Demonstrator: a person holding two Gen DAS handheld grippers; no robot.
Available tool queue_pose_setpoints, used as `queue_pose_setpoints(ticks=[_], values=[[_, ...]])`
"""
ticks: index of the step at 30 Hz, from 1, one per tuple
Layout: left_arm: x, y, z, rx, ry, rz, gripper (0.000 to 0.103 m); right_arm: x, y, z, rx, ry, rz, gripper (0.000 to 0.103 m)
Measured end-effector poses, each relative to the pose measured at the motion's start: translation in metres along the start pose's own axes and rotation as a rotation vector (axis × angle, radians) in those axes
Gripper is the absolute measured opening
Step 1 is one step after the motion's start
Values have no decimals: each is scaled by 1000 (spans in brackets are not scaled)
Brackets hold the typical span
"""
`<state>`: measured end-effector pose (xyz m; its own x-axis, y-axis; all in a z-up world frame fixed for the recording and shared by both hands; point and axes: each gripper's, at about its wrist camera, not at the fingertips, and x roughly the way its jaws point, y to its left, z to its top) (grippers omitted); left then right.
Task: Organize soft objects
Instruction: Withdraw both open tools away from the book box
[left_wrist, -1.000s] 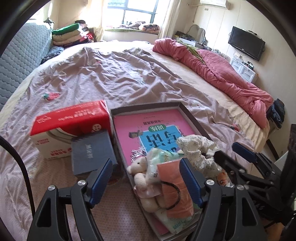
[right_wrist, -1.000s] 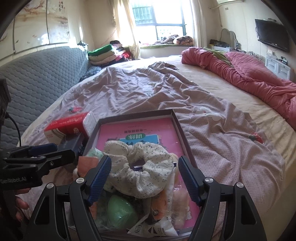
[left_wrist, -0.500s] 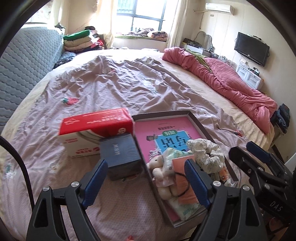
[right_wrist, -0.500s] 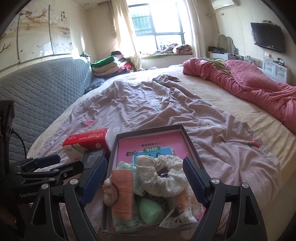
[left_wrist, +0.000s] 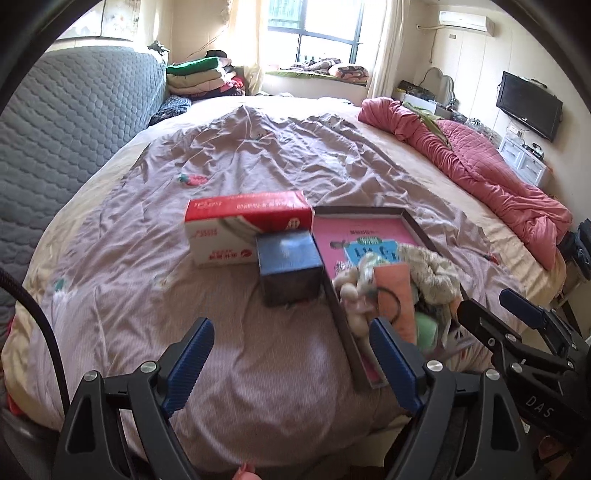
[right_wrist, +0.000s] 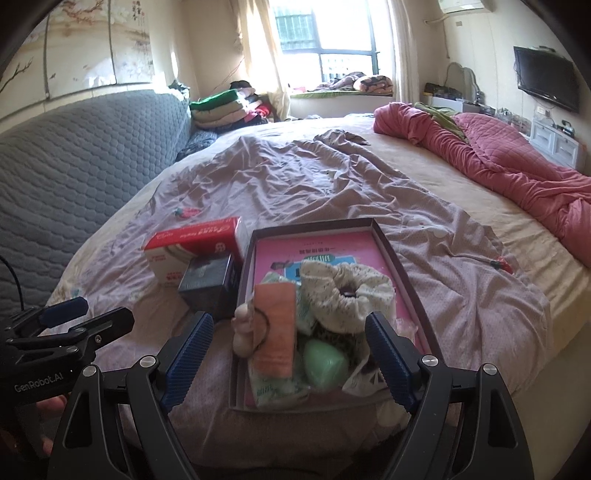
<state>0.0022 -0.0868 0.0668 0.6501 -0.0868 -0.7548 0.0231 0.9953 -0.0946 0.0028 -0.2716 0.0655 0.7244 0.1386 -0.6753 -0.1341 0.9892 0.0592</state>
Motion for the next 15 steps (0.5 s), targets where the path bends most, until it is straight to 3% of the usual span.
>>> queue_pose_setpoints(ticks=[15], values=[[0,-1,-28,-22,70,26,86,-12,9,-28,-50,32,0,85]])
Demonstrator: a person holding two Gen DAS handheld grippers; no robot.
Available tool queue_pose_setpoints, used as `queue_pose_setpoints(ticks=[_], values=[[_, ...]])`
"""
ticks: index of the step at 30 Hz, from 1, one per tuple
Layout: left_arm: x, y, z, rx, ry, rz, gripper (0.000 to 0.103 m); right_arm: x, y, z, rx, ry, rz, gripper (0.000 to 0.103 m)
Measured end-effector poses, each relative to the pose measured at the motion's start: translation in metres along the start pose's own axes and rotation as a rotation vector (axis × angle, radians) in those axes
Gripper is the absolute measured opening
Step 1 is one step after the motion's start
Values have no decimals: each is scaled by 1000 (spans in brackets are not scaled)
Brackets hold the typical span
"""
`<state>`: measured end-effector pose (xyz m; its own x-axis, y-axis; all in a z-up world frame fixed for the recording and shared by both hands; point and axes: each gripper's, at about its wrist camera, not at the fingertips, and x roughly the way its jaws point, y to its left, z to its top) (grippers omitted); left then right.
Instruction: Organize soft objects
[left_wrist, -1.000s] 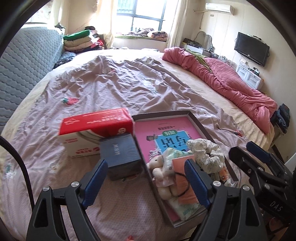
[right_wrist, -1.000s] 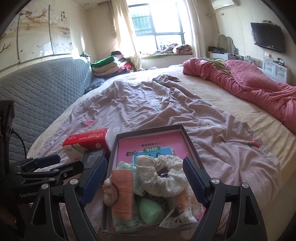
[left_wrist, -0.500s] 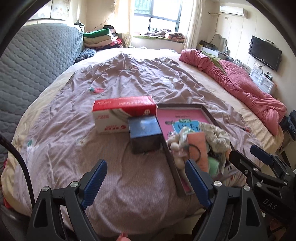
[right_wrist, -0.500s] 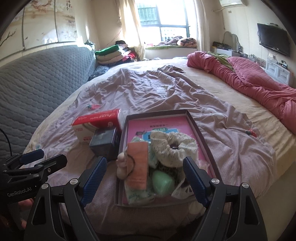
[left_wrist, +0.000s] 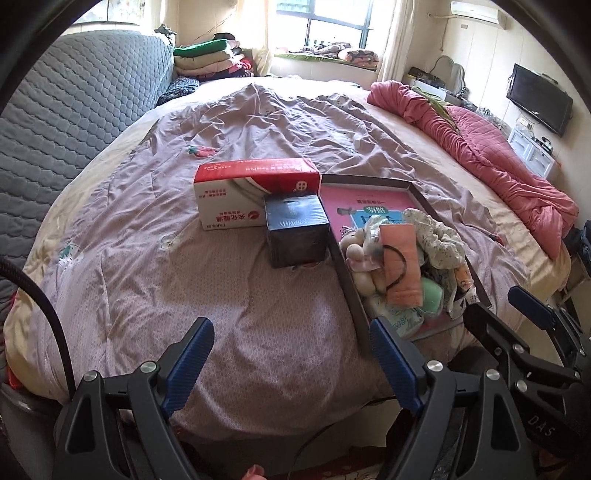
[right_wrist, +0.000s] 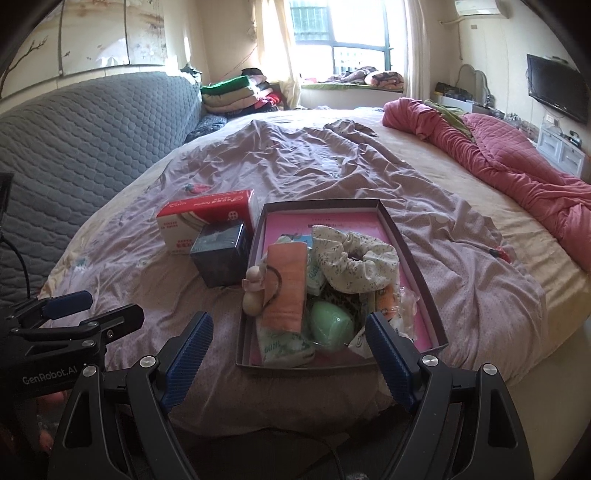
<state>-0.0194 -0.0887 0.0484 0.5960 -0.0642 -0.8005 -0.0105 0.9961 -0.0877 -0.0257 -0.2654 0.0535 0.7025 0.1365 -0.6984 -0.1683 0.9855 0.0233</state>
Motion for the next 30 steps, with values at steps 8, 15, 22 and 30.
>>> queue_pose_setpoints(ticks=[8,15,22,30], values=[[2,-1,-2,3,6,12,86,0,-2,-2,-2,-6,-7,85],[2,-1,-3,0,9,13,86,1,-4,-2,3,-4,-7,85],[6,-2,-5,6,22,20,86,2,-4,-2,1,-3,-6,85],[7,-1,-4,4,22,23,86,5,-4,-3,1,1,-4,85]])
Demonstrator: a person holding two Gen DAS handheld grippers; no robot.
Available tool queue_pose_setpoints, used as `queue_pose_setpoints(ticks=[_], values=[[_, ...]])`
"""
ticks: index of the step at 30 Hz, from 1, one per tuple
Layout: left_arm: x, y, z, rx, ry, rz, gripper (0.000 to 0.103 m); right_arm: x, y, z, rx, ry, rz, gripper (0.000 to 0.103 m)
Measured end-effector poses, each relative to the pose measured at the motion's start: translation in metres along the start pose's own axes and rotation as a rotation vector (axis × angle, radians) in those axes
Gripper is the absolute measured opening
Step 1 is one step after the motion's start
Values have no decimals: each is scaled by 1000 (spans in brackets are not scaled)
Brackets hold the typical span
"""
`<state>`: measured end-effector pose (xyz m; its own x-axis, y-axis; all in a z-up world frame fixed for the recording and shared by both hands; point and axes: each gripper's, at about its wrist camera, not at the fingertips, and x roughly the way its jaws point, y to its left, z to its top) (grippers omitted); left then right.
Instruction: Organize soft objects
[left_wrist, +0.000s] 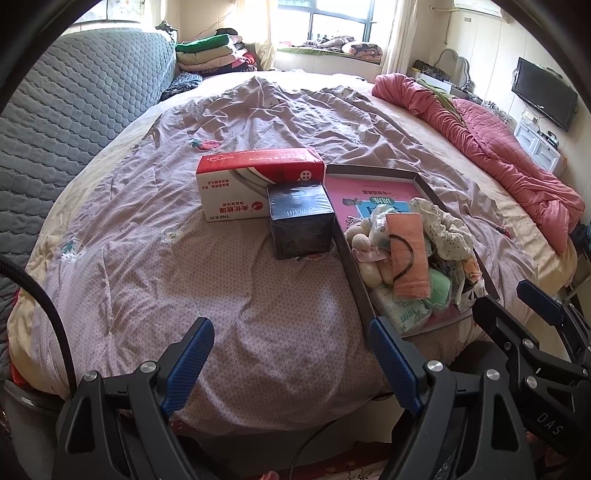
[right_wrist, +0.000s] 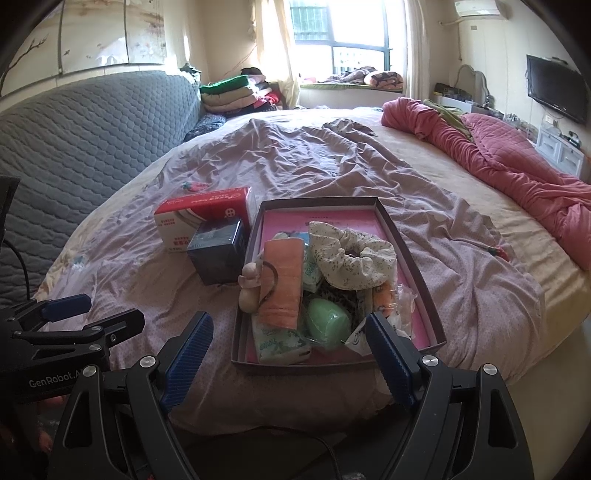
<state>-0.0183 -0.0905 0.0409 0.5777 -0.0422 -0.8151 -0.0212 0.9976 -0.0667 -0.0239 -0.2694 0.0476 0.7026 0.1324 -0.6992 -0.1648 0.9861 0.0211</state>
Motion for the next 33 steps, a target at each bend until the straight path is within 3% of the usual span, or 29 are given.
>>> queue_pose_setpoints(ticks=[33], values=[[4,6,-3,-1,11,14,86,0,-1,-1,2,-1,-1,85]])
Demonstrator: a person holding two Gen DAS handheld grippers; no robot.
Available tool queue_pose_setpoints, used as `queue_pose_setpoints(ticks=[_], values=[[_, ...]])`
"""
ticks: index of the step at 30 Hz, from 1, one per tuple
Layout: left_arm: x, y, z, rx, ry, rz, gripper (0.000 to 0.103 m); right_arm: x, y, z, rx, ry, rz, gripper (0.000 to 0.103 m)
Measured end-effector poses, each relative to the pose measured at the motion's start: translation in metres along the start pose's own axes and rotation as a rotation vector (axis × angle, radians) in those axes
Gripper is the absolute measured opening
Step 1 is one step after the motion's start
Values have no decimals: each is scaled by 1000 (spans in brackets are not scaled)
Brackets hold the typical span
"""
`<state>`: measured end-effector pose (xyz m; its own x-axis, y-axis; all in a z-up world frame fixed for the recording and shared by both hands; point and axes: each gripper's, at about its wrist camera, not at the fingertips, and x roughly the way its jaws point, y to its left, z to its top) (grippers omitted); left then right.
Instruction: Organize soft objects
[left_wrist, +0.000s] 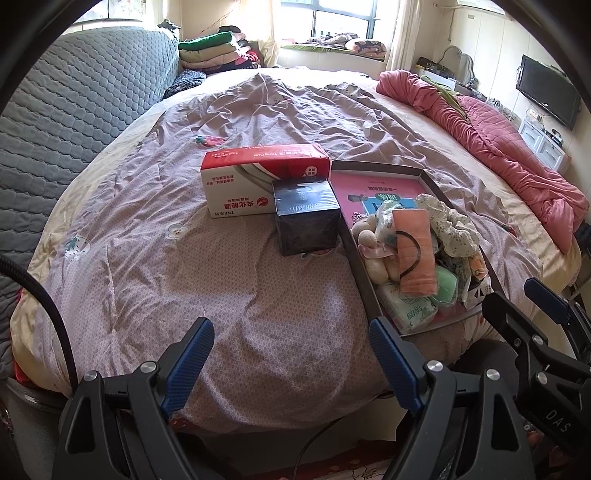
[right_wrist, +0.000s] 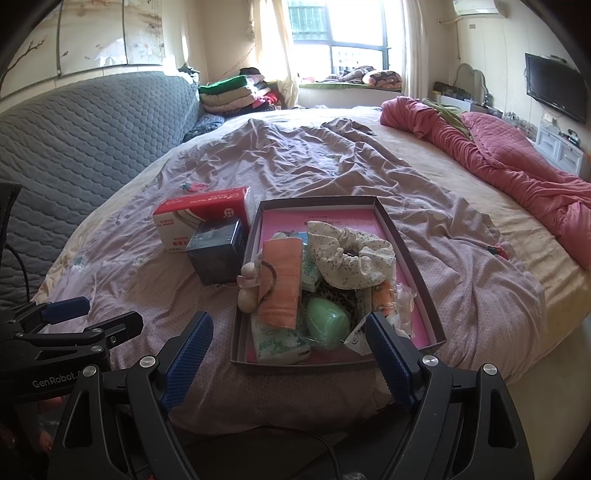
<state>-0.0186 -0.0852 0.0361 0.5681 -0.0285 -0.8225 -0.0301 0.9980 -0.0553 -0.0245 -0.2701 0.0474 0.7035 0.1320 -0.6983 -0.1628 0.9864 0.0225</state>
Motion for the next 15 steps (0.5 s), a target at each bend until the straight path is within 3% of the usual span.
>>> queue_pose_setpoints(ticks=[15], values=[[4,10,2,-23,-23,6,86,-2,-14,4,29,-13,-12,85]])
